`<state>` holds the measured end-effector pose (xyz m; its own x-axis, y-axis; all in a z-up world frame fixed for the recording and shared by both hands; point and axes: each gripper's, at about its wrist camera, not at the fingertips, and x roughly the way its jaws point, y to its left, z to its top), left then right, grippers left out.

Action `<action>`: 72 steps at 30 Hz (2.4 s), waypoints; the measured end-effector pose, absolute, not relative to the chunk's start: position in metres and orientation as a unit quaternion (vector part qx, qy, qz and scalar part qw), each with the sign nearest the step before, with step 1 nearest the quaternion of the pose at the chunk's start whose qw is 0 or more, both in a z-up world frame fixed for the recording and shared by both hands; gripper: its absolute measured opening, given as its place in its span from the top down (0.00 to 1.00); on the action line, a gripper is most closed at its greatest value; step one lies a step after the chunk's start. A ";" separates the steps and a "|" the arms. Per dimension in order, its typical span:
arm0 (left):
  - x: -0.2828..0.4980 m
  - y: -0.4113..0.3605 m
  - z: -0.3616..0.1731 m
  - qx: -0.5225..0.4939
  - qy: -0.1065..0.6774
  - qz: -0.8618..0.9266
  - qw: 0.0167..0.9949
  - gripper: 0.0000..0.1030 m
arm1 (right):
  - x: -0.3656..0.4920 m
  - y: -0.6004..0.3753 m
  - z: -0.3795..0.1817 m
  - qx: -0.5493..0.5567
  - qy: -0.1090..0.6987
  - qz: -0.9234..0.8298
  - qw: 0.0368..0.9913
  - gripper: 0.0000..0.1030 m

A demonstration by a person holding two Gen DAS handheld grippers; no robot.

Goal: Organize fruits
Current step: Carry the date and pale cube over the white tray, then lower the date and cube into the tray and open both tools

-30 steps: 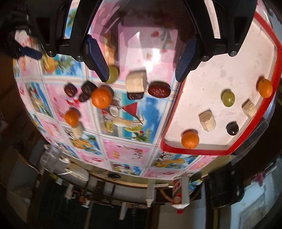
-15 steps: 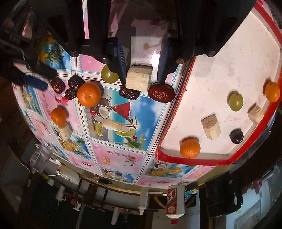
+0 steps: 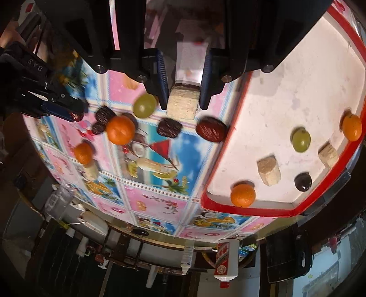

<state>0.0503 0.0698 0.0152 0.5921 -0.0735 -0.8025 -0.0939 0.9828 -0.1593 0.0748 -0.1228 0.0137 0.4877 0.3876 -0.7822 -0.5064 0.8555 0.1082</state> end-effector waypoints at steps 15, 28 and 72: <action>-0.010 0.045 0.033 -0.074 0.443 -0.062 0.891 0.75 | 0.006 -0.128 0.016 -0.061 0.459 0.254 0.849 0.77; -0.022 0.085 0.061 -0.091 0.417 -0.053 0.903 0.75 | 0.008 -0.047 0.042 -0.082 0.438 0.305 0.842 0.77; -0.003 0.250 0.023 -0.092 0.450 0.115 0.881 0.61 | 0.048 0.150 0.017 -0.153 0.443 0.375 0.800 0.76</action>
